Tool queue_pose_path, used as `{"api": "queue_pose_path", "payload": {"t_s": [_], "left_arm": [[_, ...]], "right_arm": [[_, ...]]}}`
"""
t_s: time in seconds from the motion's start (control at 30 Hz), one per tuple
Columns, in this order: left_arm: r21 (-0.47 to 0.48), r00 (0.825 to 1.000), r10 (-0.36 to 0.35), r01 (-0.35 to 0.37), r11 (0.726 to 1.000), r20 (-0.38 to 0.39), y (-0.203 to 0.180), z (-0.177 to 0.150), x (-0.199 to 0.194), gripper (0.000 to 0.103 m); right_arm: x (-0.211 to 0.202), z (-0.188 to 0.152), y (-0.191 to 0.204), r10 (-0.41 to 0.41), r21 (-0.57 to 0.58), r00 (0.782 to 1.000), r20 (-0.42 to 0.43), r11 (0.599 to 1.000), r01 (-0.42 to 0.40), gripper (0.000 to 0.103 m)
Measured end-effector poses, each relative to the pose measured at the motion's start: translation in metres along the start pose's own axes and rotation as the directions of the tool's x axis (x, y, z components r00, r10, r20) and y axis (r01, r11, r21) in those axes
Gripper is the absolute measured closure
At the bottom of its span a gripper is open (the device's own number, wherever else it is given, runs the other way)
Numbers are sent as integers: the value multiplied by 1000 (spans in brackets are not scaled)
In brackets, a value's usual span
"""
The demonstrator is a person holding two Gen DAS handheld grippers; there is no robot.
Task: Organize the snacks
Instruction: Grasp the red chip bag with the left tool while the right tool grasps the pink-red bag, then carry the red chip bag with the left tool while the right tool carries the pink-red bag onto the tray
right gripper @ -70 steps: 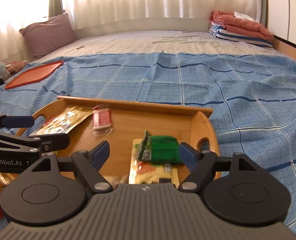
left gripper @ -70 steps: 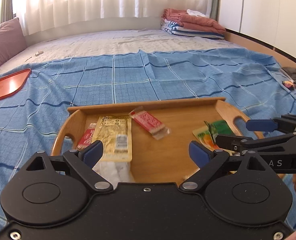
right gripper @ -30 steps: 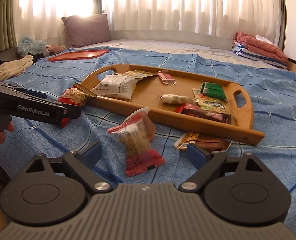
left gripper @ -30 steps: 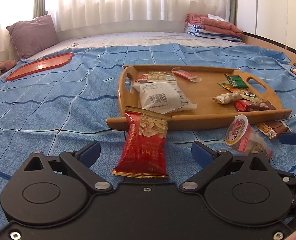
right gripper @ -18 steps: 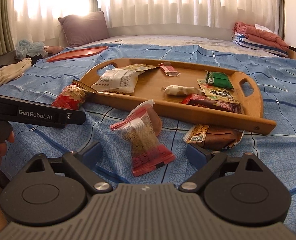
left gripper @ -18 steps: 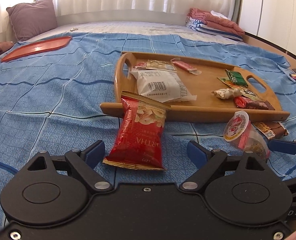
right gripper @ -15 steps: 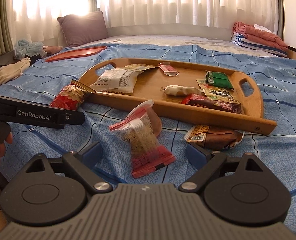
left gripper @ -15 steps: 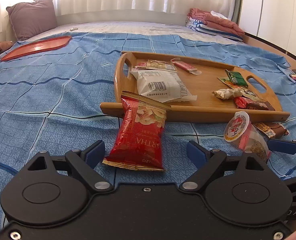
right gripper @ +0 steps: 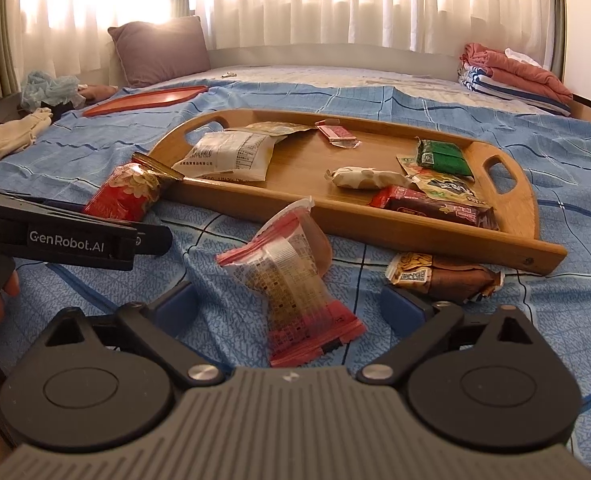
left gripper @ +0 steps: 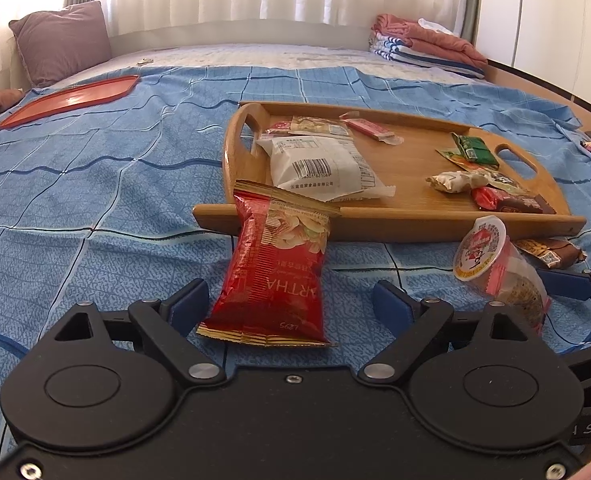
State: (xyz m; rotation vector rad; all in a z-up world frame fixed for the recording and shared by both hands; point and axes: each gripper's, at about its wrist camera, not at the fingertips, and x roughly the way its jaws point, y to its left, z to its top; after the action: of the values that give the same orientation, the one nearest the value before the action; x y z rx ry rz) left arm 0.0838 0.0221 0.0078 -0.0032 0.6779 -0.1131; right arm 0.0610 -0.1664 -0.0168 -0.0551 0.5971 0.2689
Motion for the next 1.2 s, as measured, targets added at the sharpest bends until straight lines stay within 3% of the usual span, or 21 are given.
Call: {"api": "queue_pose_path", "payload": {"t_s": [0.27,0.33,0.4,0.43,0.93,1.2], "left_arm": [[-6,1000,0,0,1000,6,-1,-1,0,17],[-6,1000,9,-9,1000,19,0,-1,-3,27],[-4,999,18,-17,1000,35,1,-2,-7,54],[-4,999,16,-15,1000,37,1,-1,-8,56],[17,994,-9,7,1000,113,-5,5,-37,57],[33,989,-40,35,999,145,-13,18,-49,57]], "right_arm": [[-3,0,0,-5,18,1000,11,1000,5,4],[-7,0,0,-1,27,1000,22,1000,0,6],[-10,-1,-1,8,37,999,35,999,-10,10],[-12,-1,-2,9,40,999,41,999,-11,12],[-28,9,-2,3,15,1000,29,1000,-4,67],[-44,18,-5,18,43,996,86,999,-22,68]]}}
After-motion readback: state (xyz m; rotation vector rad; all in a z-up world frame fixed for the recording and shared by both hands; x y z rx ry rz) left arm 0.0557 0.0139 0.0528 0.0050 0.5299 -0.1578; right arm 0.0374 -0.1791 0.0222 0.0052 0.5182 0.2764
